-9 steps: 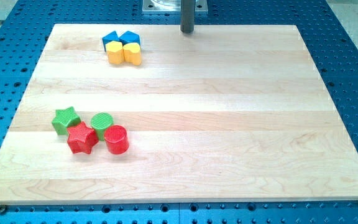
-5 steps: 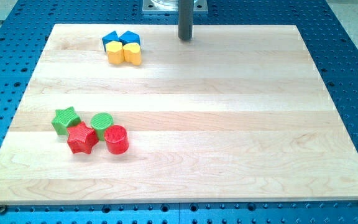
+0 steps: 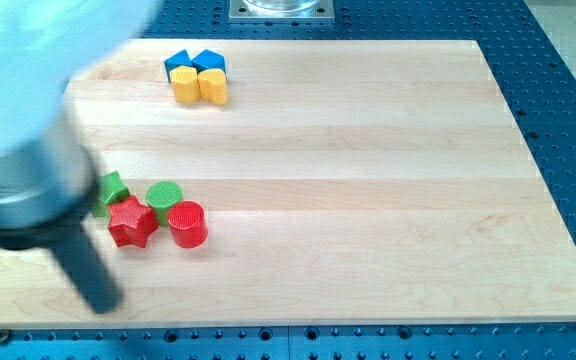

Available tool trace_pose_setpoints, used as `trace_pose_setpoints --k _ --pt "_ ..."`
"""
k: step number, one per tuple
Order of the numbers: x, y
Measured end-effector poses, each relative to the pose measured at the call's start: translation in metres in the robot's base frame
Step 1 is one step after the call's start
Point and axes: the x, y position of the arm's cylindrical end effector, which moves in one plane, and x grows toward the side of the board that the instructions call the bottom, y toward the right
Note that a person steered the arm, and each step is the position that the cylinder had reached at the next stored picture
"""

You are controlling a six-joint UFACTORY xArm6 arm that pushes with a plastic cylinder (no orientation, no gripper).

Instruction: Move the red blocks to the bottom right of the board

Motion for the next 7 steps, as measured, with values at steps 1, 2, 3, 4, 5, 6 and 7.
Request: trace_pose_setpoints --k 1,2,3,4,5,6,7 --pt "-0.038 -0.005" --pt "-0.059 0.016" --pt "-0.077 0.065" --pt "-0.078 0.121" --pt "-0.071 0.194" --pt "-0.057 0.161" --pt "-0.037 0.199"
